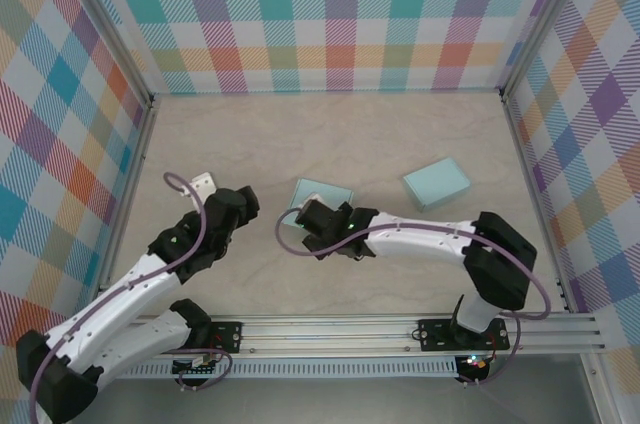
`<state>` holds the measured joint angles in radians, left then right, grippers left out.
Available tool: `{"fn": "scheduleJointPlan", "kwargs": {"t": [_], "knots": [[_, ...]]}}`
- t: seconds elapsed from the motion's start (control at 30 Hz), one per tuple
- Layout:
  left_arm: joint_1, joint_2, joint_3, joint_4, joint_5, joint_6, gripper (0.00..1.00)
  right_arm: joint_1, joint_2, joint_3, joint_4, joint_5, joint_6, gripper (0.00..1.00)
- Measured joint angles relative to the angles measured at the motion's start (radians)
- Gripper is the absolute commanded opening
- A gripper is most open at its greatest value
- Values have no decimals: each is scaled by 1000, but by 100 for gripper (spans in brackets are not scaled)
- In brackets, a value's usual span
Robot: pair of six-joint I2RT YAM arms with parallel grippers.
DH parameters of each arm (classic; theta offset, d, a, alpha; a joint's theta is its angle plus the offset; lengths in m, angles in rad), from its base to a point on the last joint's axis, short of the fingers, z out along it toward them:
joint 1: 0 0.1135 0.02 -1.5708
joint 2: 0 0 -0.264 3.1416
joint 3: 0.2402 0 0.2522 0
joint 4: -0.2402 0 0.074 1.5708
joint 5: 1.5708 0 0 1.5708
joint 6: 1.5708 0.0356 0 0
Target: Fold the paper box
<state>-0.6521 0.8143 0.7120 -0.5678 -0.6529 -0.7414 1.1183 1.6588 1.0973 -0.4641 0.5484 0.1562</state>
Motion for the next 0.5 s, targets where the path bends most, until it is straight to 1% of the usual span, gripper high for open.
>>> {"fn": "scheduleJointPlan", "kwargs": {"t": [0.13,0.23,0.33,0.5], "knots": [[0,-109,-17,-42,-73,-39,100,41,60,23,0,95,-67,88],[0,-165,-33,-61,-111,-58,100,60,99,40,6,160,-113,87],[0,-201,-55,-69,-135,-73,100,66,142,62,11,209,-148,87],[0,-211,-71,-87,-151,-87,100,67,222,101,24,276,-207,86]]}}
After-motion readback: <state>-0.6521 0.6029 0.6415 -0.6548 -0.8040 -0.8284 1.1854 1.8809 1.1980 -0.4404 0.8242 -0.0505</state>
